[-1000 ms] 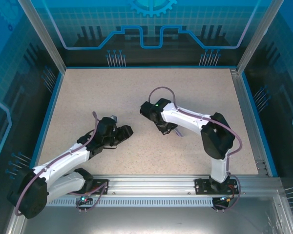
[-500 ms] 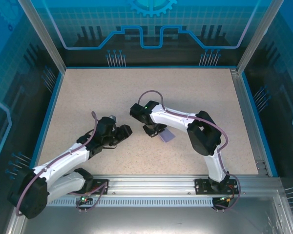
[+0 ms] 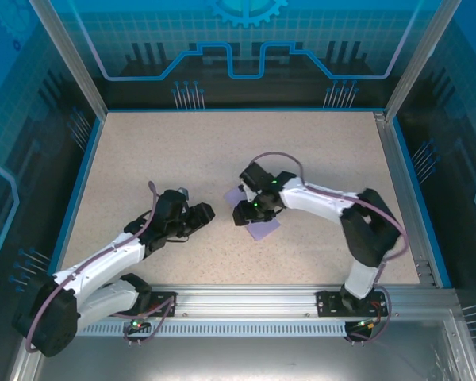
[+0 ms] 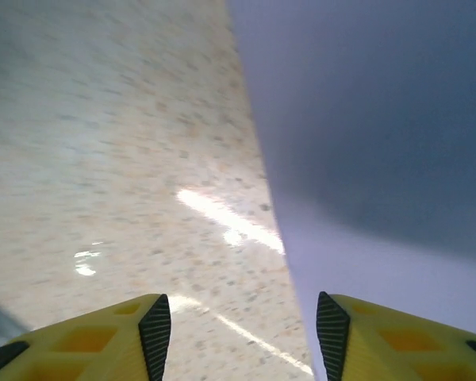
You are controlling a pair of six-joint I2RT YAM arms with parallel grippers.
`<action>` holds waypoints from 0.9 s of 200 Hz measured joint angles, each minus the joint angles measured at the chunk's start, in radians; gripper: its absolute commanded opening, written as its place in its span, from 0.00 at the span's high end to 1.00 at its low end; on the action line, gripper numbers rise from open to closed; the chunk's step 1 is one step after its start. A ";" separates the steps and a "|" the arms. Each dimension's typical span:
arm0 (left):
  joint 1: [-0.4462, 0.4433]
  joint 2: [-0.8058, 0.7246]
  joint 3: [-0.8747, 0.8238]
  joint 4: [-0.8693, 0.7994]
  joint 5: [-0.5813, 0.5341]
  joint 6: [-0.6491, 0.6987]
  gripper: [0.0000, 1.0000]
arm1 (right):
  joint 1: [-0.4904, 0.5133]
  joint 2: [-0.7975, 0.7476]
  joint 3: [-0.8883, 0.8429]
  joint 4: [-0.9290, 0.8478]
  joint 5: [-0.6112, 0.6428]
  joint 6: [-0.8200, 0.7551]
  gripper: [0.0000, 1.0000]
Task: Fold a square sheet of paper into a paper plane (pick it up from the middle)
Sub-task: Turn over the paper at the center of the table.
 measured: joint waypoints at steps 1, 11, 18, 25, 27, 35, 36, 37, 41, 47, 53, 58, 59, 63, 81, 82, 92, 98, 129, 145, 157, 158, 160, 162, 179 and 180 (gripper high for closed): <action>0.000 0.003 0.001 0.001 0.003 -0.001 0.37 | -0.004 -0.011 -0.008 0.008 -0.004 0.002 0.50; 0.001 0.024 0.010 0.018 0.024 -0.001 0.38 | -0.027 -0.076 -0.055 0.065 -0.040 0.016 0.60; 0.001 0.045 0.016 0.034 0.041 -0.001 0.39 | -0.047 -0.120 -0.091 0.102 -0.065 0.023 0.66; 0.001 0.069 0.021 0.060 0.060 -0.002 0.40 | -0.068 -0.153 -0.125 0.141 -0.093 0.029 0.72; 0.001 0.075 0.023 0.067 0.064 -0.002 0.40 | -0.074 -0.159 -0.132 0.149 -0.100 0.025 0.73; 0.001 0.108 0.032 0.092 0.089 -0.003 0.42 | -0.101 -0.182 -0.172 0.192 -0.137 0.037 0.77; 0.001 0.110 0.033 0.093 0.090 -0.003 0.42 | -0.104 -0.184 -0.176 0.196 -0.141 0.040 0.78; 0.001 0.116 0.035 0.098 0.095 -0.003 0.42 | -0.106 -0.185 -0.180 0.203 -0.145 0.043 0.78; 0.001 0.135 0.042 0.109 0.105 -0.003 0.43 | -0.120 -0.190 -0.202 0.228 -0.166 0.043 0.80; 0.001 0.168 0.058 0.126 0.122 -0.003 0.44 | -0.135 -0.190 -0.227 0.254 -0.191 0.051 0.81; 0.001 0.204 0.080 0.136 0.139 -0.004 0.46 | -0.148 -0.186 -0.249 0.277 -0.214 0.058 0.83; 0.001 0.237 0.101 0.142 0.153 -0.003 0.48 | -0.156 -0.180 -0.268 0.299 -0.233 0.066 0.85; 0.001 0.241 0.105 0.142 0.156 -0.003 0.48 | -0.157 -0.177 -0.273 0.303 -0.237 0.066 0.85; 0.001 0.271 0.122 0.153 0.168 -0.002 0.50 | -0.159 -0.171 -0.283 0.314 -0.251 0.068 0.85; 0.001 0.396 0.214 0.201 0.214 -0.004 0.52 | -0.160 -0.128 -0.320 0.366 -0.312 0.086 0.86; 0.001 0.401 0.218 0.203 0.216 -0.003 0.52 | -0.160 -0.126 -0.321 0.367 -0.314 0.087 0.86; 0.001 0.464 0.269 0.221 0.235 -0.004 0.53 | -0.159 -0.105 -0.331 0.391 -0.338 0.093 0.87; 0.001 0.496 0.293 0.235 0.243 -0.004 0.54 | -0.159 -0.093 -0.335 0.405 -0.349 0.095 0.87; 0.001 0.631 0.377 0.276 0.284 -0.004 0.56 | -0.159 -0.048 -0.341 0.463 -0.400 0.107 0.86; 0.001 0.675 0.392 0.283 0.288 -0.004 0.57 | -0.156 -0.021 -0.341 0.491 -0.420 0.108 0.86; 0.001 0.702 0.397 0.283 0.287 -0.004 0.57 | -0.153 0.004 -0.340 0.497 -0.430 0.107 0.86; 0.001 0.703 0.398 0.283 0.287 -0.004 0.57 | -0.153 0.008 -0.339 0.497 -0.430 0.107 0.86; 0.001 0.707 0.398 0.283 0.287 -0.004 0.57 | -0.153 0.011 -0.339 0.497 -0.430 0.107 0.86; 0.001 0.711 0.399 0.283 0.287 -0.004 0.57 | -0.153 0.017 -0.338 0.497 -0.431 0.107 0.87; 0.002 0.742 0.400 0.281 0.286 -0.003 0.57 | -0.153 0.061 -0.338 0.495 -0.430 0.106 0.88; 0.002 0.744 0.400 0.281 0.286 -0.003 0.57 | -0.153 0.065 -0.338 0.495 -0.430 0.106 0.88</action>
